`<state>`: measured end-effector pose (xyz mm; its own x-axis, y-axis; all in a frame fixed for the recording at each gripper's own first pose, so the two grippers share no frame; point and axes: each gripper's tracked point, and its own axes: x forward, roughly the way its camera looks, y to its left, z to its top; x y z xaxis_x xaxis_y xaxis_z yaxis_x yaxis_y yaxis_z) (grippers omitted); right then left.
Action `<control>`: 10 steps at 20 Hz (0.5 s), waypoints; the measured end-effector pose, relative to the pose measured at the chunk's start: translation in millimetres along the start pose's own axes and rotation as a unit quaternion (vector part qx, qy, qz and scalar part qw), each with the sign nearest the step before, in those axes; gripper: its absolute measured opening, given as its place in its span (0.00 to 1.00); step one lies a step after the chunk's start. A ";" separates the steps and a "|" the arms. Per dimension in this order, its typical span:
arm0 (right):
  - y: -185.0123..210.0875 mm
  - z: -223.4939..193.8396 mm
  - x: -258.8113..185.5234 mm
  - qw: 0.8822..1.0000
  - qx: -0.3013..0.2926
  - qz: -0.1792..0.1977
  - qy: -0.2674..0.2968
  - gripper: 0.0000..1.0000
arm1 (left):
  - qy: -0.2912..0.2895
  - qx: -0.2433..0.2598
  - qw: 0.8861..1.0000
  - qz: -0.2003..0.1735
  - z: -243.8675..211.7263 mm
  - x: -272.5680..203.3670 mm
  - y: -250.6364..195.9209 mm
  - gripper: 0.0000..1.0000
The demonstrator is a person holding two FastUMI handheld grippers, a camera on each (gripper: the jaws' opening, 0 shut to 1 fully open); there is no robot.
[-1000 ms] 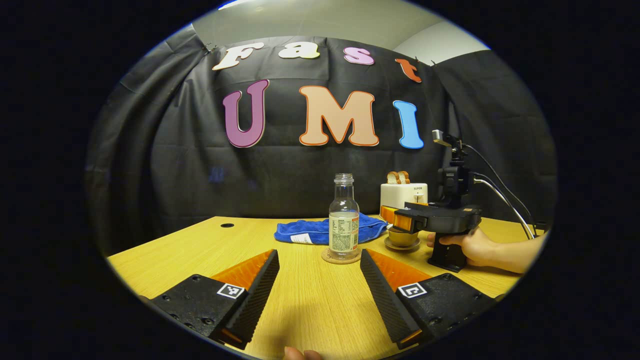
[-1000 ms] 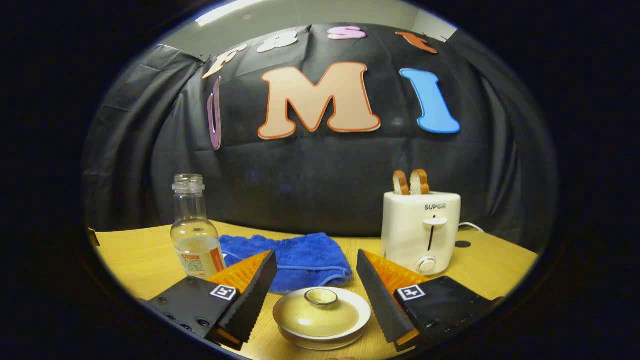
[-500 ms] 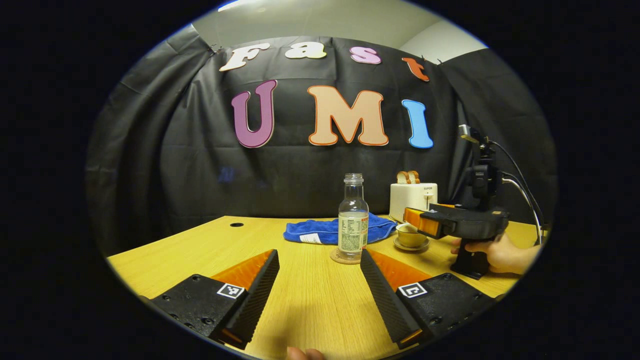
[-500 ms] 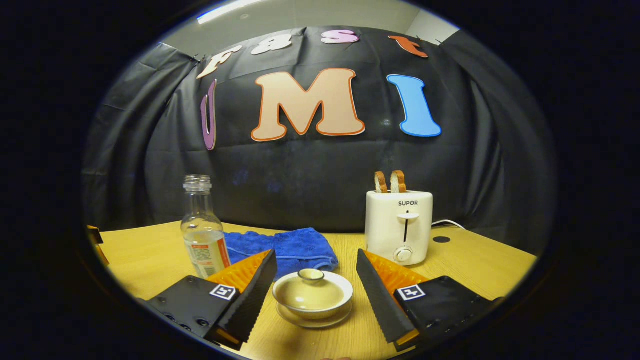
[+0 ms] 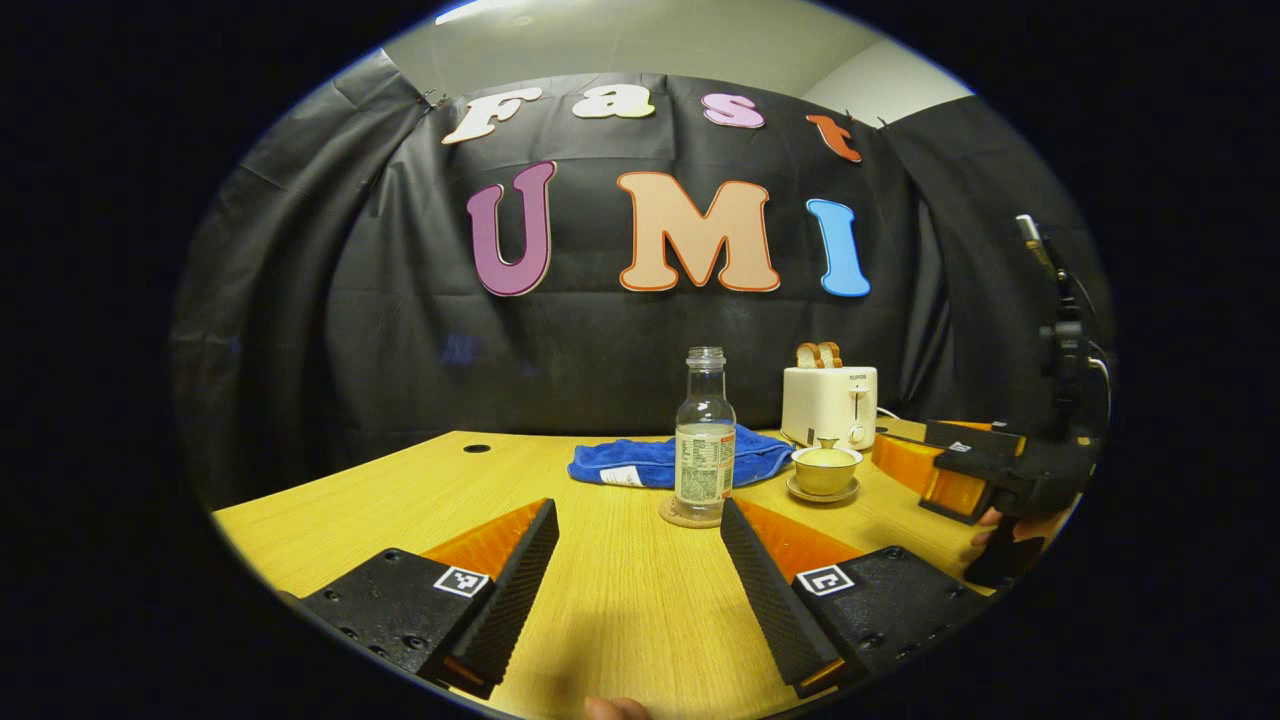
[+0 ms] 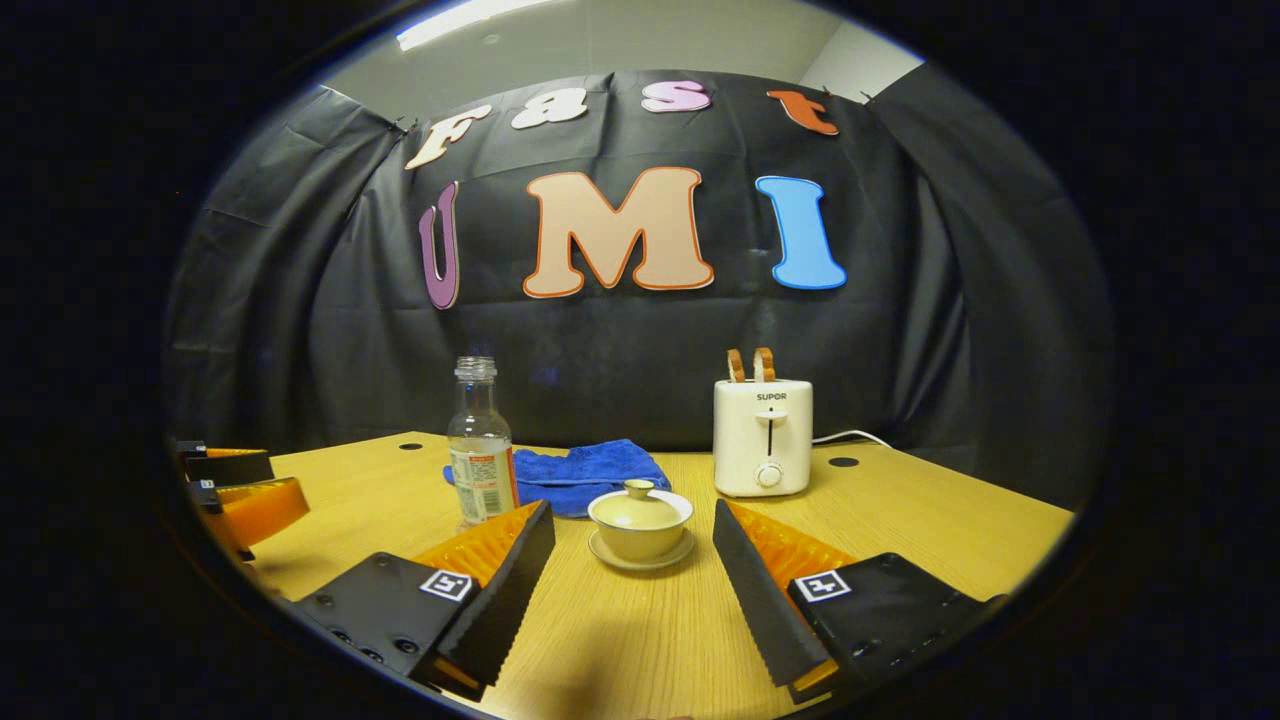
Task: Open the teacup lid with one hand, grasp the water bottle and pour water into the teacup with the other hand; after pouring, place the water bottle on the coaster and then close the teacup lid.
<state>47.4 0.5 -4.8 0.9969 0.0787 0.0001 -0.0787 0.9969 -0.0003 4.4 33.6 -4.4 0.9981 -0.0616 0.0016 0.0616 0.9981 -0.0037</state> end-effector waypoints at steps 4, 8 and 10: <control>7.2 1.3 -40.9 1.000 0.000 -0.013 -0.001 0.99 | 0.000 0.001 1.000 0.004 5.8 -14.0 -14.2 0.95; 6.1 2.7 -66.0 0.999 -0.001 -0.043 -0.004 0.99 | 0.000 0.002 1.000 0.007 5.5 -26.0 -32.1 0.95; 13.2 1.6 -72.0 0.999 -0.002 -0.039 -0.001 1.00 | 0.000 0.002 1.000 0.010 7.1 -31.9 -38.3 0.95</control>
<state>-25.4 8.0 -3.1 1.0000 0.0015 0.0020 -0.0015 1.0000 -0.0040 -29.9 -2.6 2.8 0.9991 -0.0412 0.0023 0.0412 0.9992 0.0003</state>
